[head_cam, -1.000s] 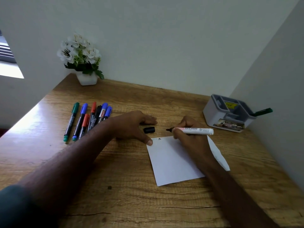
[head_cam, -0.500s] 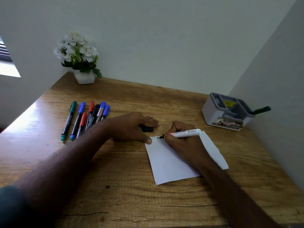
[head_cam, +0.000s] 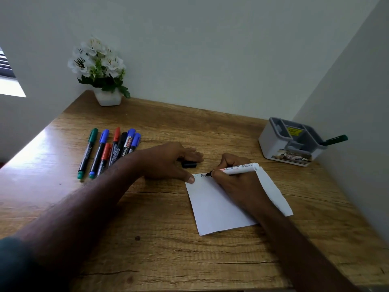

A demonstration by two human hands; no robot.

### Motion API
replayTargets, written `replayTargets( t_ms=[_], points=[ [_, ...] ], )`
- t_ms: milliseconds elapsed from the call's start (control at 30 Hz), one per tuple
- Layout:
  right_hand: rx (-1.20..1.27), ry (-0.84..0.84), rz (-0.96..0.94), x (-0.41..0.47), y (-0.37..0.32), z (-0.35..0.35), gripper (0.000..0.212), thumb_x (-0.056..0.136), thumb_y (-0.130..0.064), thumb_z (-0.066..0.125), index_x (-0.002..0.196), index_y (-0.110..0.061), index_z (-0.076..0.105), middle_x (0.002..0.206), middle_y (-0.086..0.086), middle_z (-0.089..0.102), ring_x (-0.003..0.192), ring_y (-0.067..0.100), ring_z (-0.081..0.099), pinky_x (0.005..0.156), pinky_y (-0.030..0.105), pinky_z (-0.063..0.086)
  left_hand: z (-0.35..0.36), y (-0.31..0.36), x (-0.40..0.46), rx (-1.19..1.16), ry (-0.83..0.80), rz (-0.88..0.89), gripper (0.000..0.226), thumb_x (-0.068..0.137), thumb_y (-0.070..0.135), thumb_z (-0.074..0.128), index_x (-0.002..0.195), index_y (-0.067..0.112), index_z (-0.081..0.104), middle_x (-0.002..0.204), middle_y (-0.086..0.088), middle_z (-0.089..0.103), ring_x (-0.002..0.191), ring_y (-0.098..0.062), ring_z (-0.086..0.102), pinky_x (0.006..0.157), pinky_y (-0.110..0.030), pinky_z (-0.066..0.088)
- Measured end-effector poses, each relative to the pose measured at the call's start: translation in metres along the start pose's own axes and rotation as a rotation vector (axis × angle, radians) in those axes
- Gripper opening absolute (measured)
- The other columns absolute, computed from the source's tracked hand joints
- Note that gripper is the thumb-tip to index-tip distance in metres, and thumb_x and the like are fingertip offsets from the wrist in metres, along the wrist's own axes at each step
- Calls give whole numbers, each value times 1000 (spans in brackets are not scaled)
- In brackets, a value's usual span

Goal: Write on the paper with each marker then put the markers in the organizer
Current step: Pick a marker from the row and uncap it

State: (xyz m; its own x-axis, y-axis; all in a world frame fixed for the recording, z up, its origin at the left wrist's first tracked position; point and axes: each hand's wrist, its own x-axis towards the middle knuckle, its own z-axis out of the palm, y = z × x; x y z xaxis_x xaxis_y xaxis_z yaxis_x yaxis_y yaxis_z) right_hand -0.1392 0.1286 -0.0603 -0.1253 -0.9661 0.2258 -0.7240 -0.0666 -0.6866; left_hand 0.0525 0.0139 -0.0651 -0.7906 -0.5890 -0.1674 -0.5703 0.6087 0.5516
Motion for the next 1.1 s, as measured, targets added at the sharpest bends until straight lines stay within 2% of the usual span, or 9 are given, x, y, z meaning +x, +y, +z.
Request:
replayTargets(
  t_ms=[167,233,367,467,600,733,867,1000,1100],
  points=[
    [22,-7,-3,1,1,0,24,86,-15,65,67,-9,52,57,-10,49,53,-3,50,47,10,36,0,-1,1,8,-6,34,69,86,44,67,146,39,34,157,17,25,131,11,12,108,-22,5],
    [28,5,1,1,3,0,24,86,-16,65,69,-4,53,57,-8,49,53,-2,49,46,10,34,0,0,0,15,-10,33,69,86,45,67,146,39,34,157,17,24,133,10,12,108,-22,5],
    [-66,-1,2,1,10,1,30,82,-40,61,68,-15,51,59,-6,54,53,3,49,47,17,35,0,-1,-1,17,-4,25,69,86,46,67,146,40,34,158,16,23,144,-4,16,108,-24,6],
    [53,19,-9,2,11,4,22,84,-20,65,68,-12,54,62,-4,57,58,3,52,50,17,38,0,-1,0,19,1,16,69,85,45,67,146,41,34,158,16,23,144,-5,17,108,-24,8],
    [169,78,28,7,19,5,16,83,-15,69,69,-15,62,71,-5,66,68,10,61,56,28,46,-1,1,-1,17,-4,6,69,86,45,67,146,41,34,158,17,22,143,-5,16,107,-23,7],
    [235,52,-2,8,17,2,17,83,-21,68,69,-12,67,76,-4,69,69,9,62,55,22,44,-2,3,-2,17,-15,13,68,87,43,66,146,40,33,157,18,22,131,8,12,107,-22,5],
    [243,40,37,9,20,2,15,83,-8,72,70,-6,65,73,2,69,66,10,62,54,24,46,-2,4,-2,18,-17,27,68,87,42,67,147,38,34,155,21,24,131,12,9,107,-19,3],
    [194,46,57,4,17,0,18,82,-11,73,73,-1,62,72,7,68,61,5,57,50,15,42,-2,4,-3,30,-18,36,68,87,42,66,147,38,34,156,20,24,132,11,9,107,-20,3],
    [201,50,61,2,14,0,17,82,-10,73,73,1,62,73,11,67,60,4,56,49,14,40,-3,5,-3,32,-22,34,68,88,42,66,147,37,33,156,20,24,124,13,10,106,-18,5]
  ],
)
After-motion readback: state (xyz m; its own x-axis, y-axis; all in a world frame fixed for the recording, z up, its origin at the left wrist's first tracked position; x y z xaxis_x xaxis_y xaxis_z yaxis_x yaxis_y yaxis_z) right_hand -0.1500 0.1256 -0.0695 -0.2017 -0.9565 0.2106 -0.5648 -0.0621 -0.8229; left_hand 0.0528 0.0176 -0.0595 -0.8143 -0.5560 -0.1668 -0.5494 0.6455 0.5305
